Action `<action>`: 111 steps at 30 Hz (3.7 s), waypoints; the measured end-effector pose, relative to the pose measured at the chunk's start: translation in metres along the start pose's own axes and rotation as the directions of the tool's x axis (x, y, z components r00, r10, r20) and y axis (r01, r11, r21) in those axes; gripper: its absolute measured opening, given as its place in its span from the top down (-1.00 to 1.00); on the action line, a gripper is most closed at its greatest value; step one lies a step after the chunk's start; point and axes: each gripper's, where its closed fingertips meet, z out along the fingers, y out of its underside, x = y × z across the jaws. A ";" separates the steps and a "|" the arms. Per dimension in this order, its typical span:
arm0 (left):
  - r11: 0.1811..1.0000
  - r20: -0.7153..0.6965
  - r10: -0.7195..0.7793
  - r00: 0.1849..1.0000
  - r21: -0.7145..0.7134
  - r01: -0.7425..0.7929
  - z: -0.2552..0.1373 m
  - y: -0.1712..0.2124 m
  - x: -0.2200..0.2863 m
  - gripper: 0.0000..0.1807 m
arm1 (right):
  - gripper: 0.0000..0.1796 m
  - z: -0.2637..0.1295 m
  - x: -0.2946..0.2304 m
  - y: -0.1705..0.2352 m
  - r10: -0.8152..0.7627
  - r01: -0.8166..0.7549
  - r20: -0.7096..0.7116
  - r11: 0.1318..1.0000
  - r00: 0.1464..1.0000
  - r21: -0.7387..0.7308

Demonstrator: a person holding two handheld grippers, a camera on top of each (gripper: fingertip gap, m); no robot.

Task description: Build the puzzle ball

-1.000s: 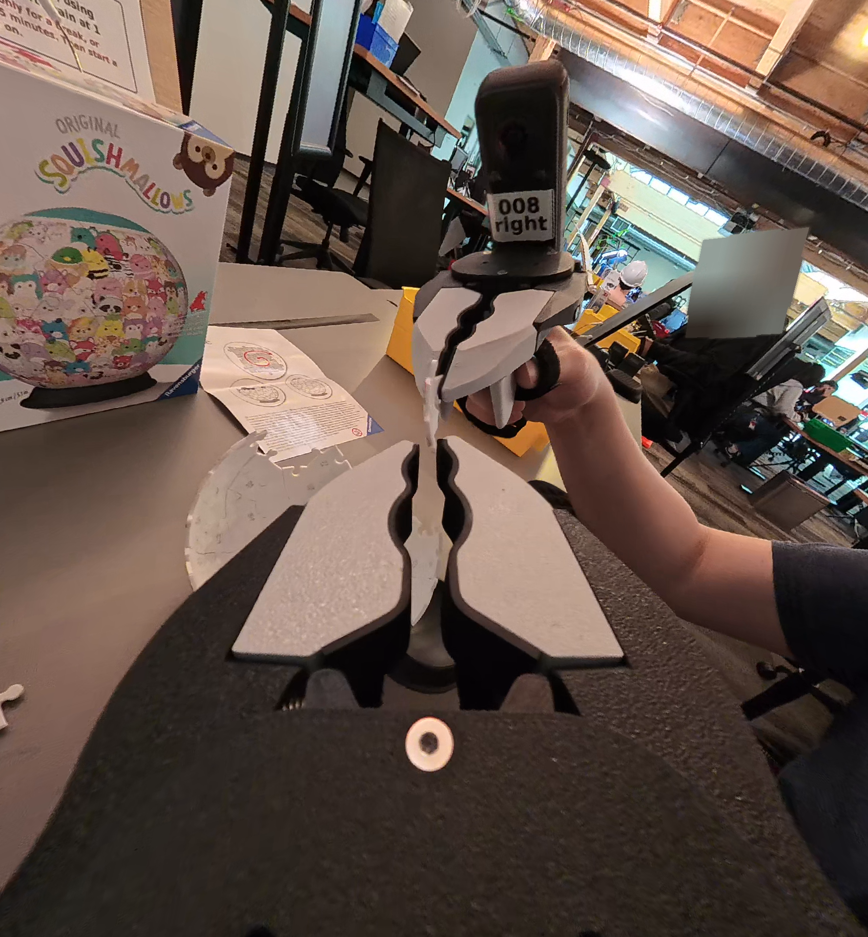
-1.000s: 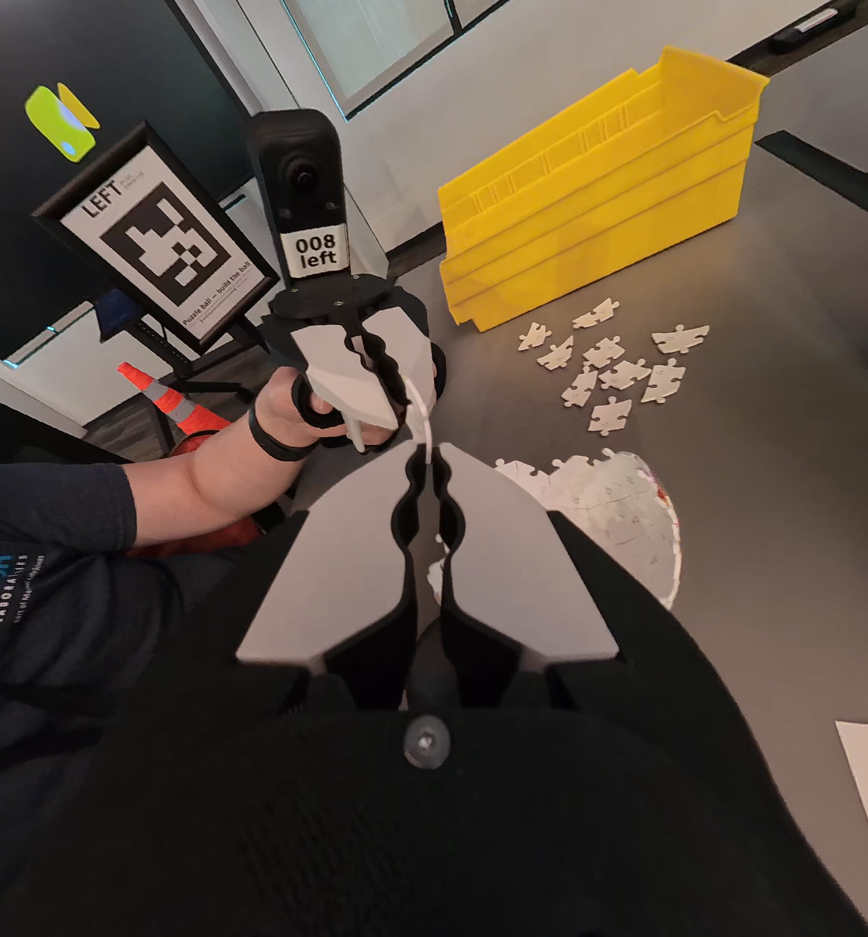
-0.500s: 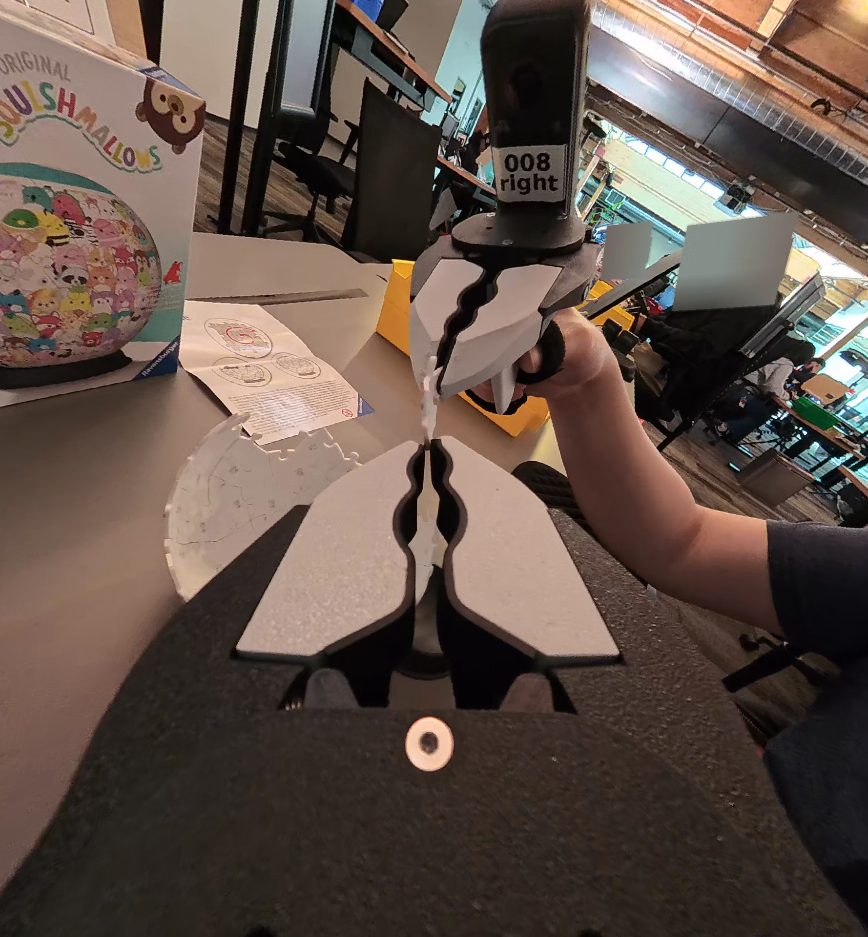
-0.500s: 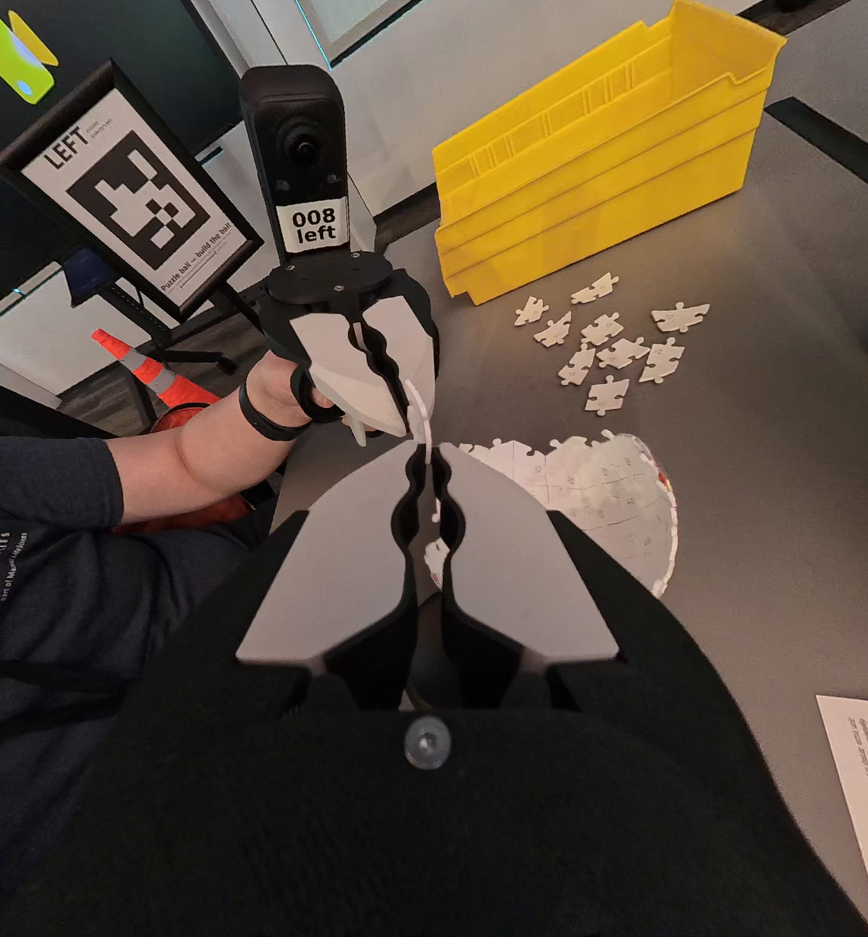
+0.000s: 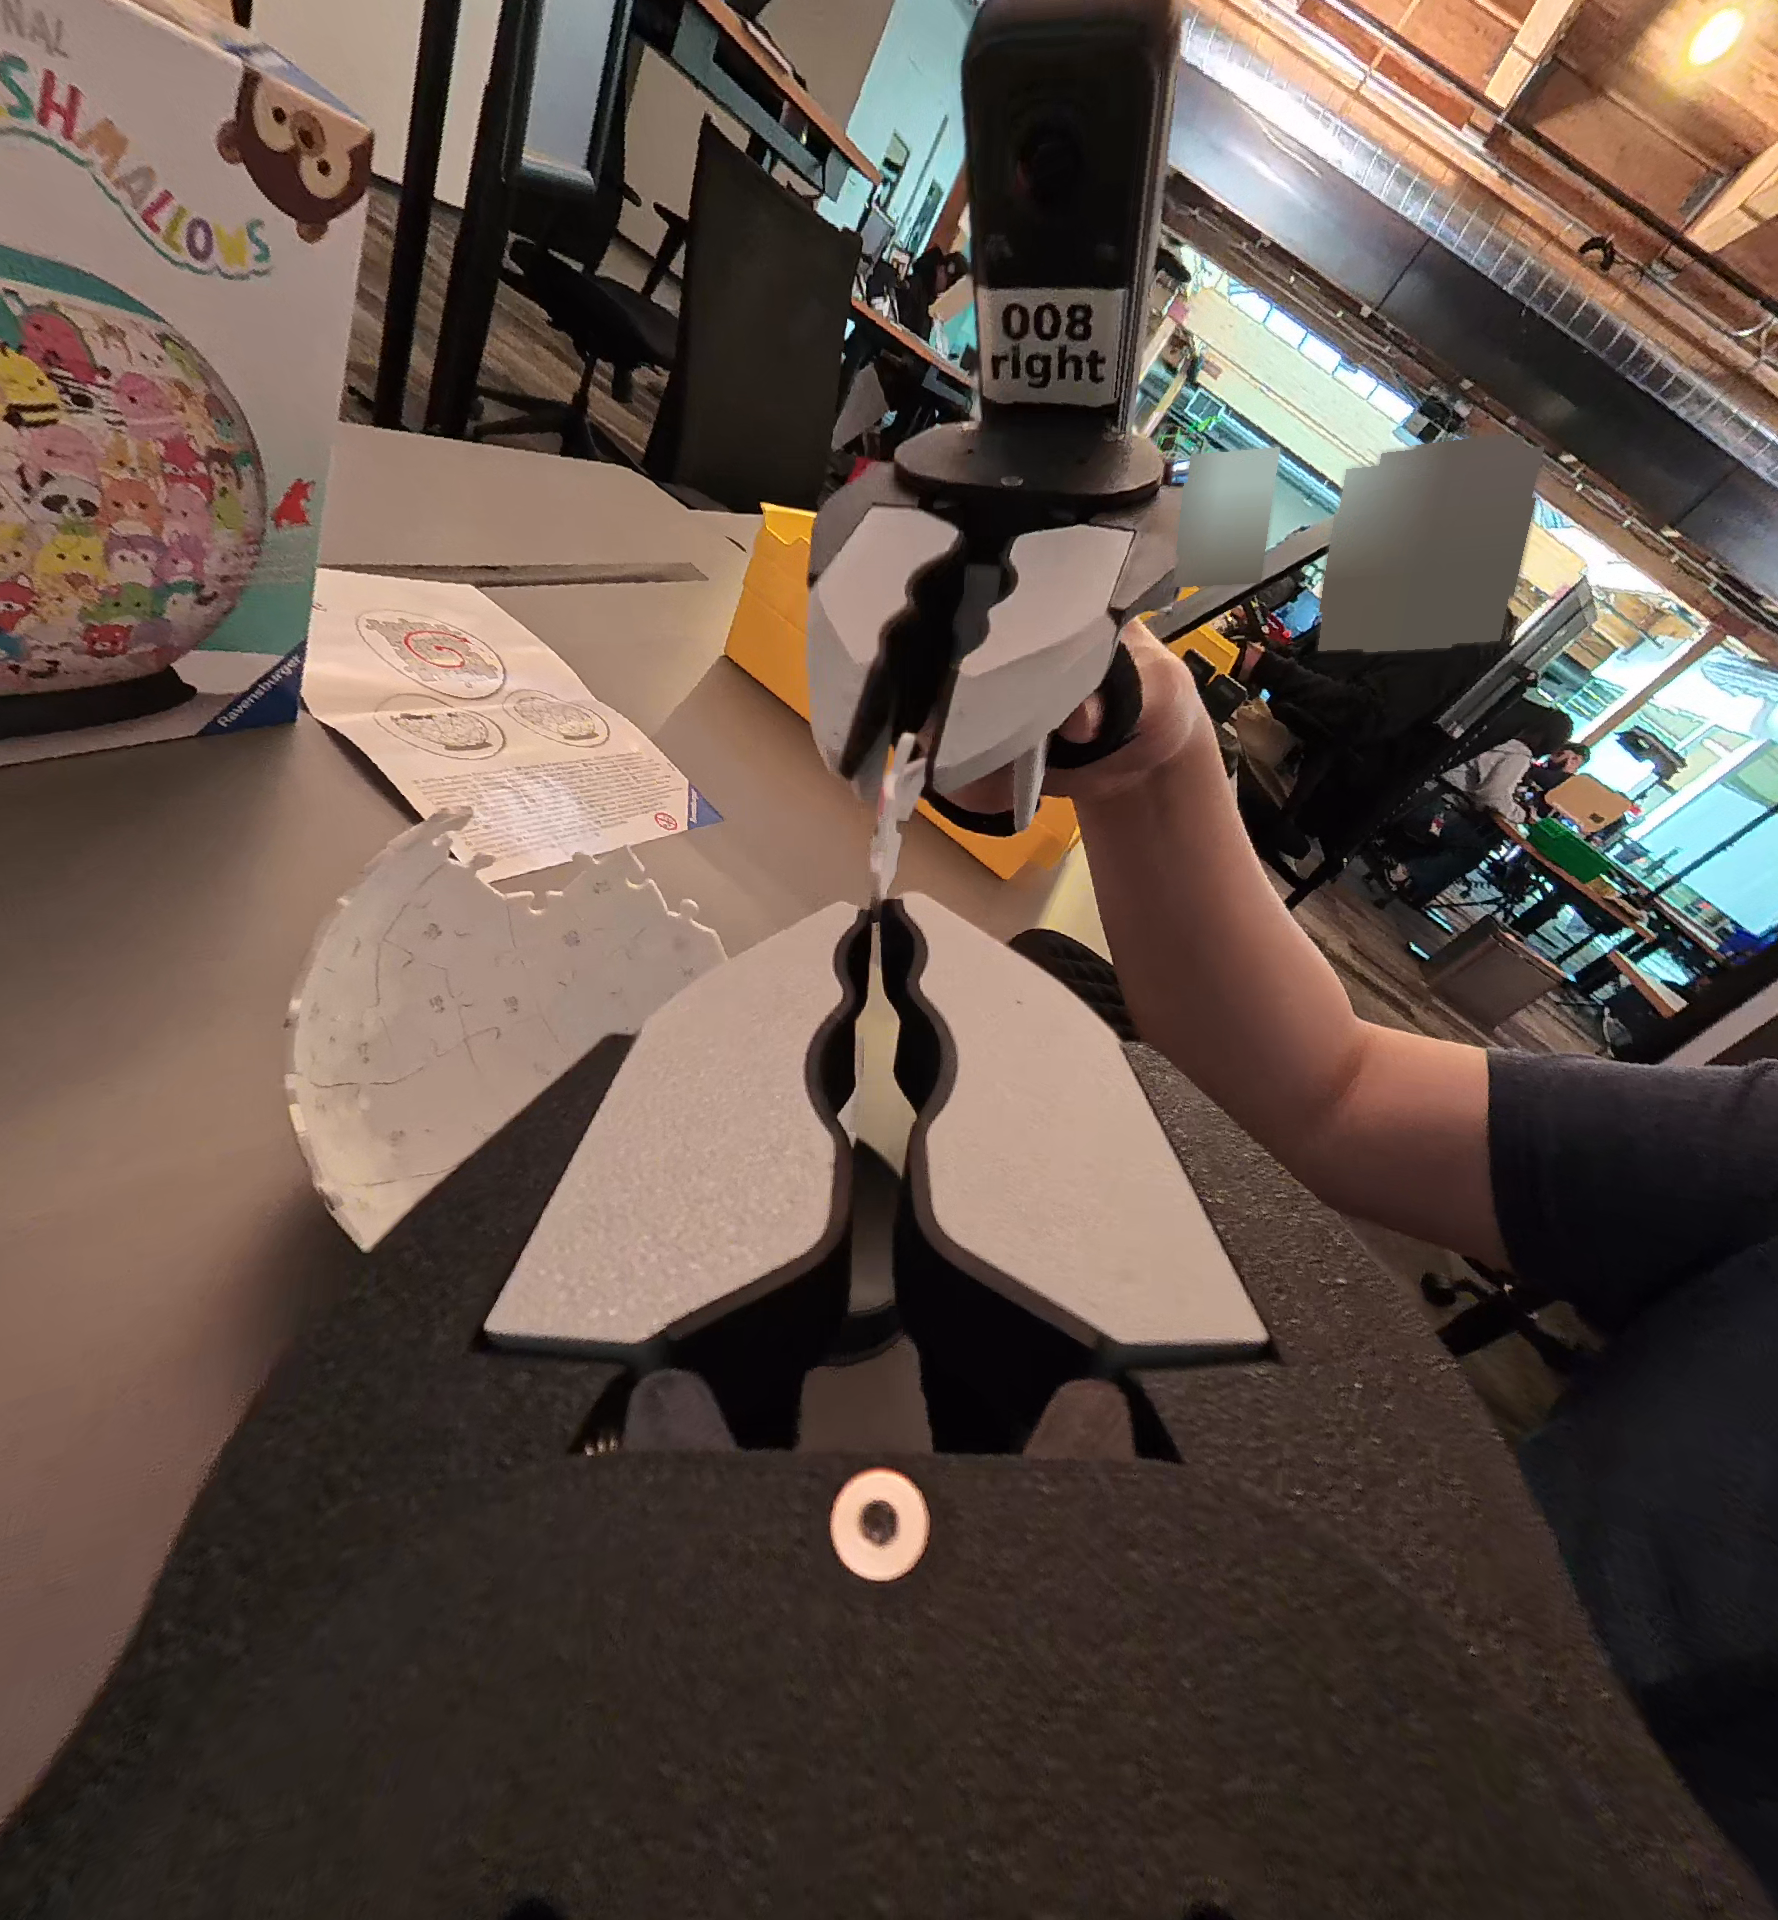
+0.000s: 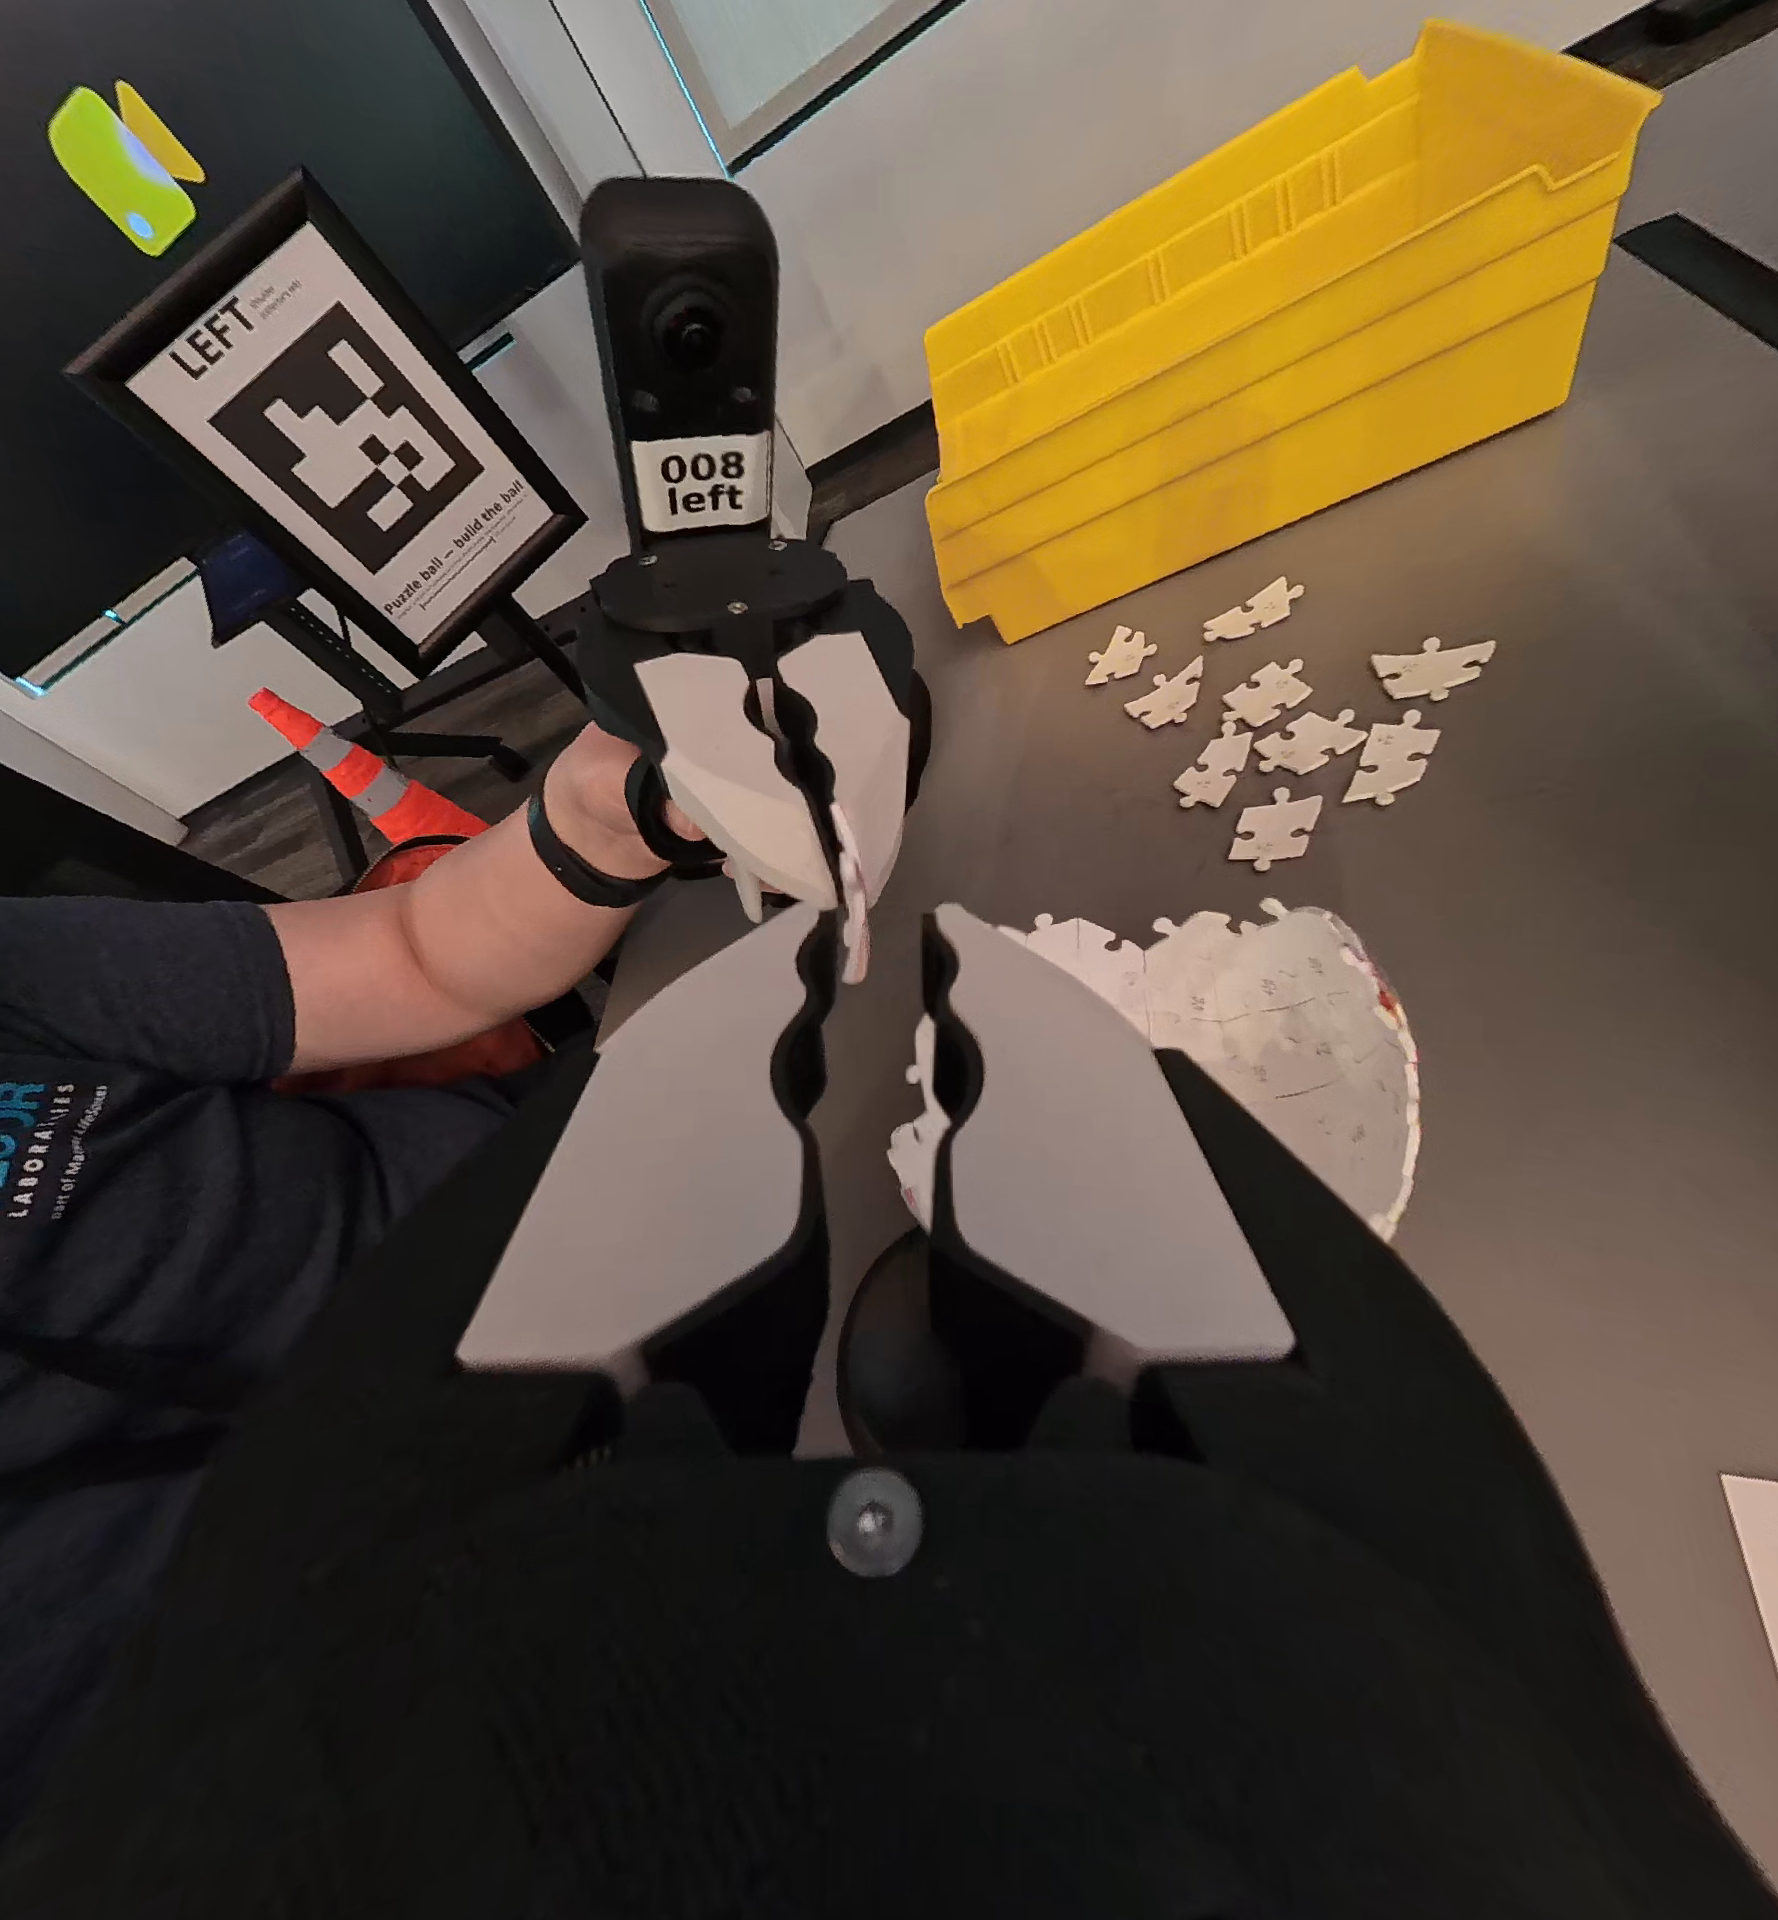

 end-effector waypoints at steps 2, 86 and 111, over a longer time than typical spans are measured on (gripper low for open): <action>1.000 -0.006 0.004 1.000 -0.021 -0.004 0.001 0.003 0.001 0.98 | 0.81 0.000 -0.002 -0.001 -0.021 0.020 0.008 1.000 1.000 0.005; 0.926 0.423 0.206 0.883 0.209 -0.316 -0.073 0.041 -0.022 0.88 | 0.97 -0.158 0.084 -0.050 0.015 0.353 -0.591 0.790 0.806 0.501; 0.944 0.388 0.175 0.905 0.196 -0.266 -0.069 0.046 -0.024 0.93 | 0.97 -0.168 0.069 -0.059 -0.003 0.397 -0.578 0.731 0.816 0.555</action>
